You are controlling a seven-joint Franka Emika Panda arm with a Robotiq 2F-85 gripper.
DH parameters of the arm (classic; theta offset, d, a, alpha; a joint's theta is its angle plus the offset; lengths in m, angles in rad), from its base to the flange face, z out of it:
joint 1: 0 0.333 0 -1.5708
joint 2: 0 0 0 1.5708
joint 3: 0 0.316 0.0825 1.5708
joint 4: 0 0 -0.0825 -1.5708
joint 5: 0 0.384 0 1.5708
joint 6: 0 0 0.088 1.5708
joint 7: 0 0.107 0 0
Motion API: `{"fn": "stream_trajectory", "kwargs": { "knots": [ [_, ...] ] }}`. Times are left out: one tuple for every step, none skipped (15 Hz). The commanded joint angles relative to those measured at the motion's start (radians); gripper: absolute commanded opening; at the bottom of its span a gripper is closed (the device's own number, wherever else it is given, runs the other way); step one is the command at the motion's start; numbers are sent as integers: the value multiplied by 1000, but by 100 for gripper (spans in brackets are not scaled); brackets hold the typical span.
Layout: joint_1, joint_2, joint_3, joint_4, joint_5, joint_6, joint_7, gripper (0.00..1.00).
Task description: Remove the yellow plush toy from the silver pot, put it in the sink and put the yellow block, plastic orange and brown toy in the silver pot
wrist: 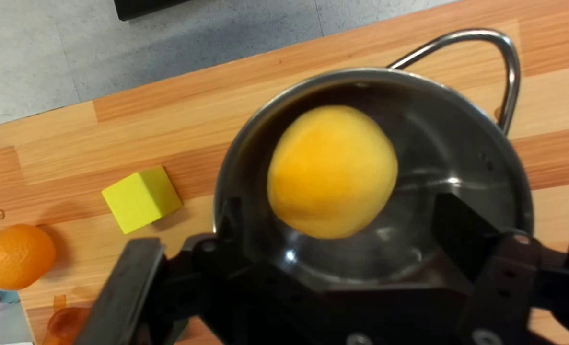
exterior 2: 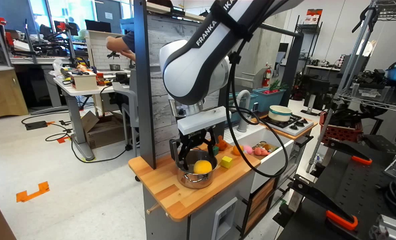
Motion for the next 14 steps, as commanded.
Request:
{"fn": "stream_trajectory", "kwargs": {
  "knots": [
    [8, 19, -1, 31, 17, -32, 0, 100],
    [7, 22, 0, 32, 17, -35, -1, 100],
    [7, 25, -2, 32, 15, -34, -3, 100],
    [8, 29, -4, 32, 14, -33, -2, 75],
    [9, 30, -2, 35, 14, -37, -4, 72],
    [13, 30, -2, 37, 13, -41, -2, 65],
    [14, 31, -2, 38, 13, -42, -1, 58],
    [16, 30, -4, 38, 11, -41, 0, 49],
    [16, 30, -3, 38, 13, -42, 0, 42],
    [16, 30, -4, 36, 12, -38, 0, 34],
    [17, 25, -4, 34, 12, -37, 1, 27],
    [16, 15, -4, 29, 14, -36, 2, 20],
    [15, -2, -4, 19, 15, -31, 2, 15],
    [12, -27, 0, 3, 19, -24, -1, 8]
  ]
}}
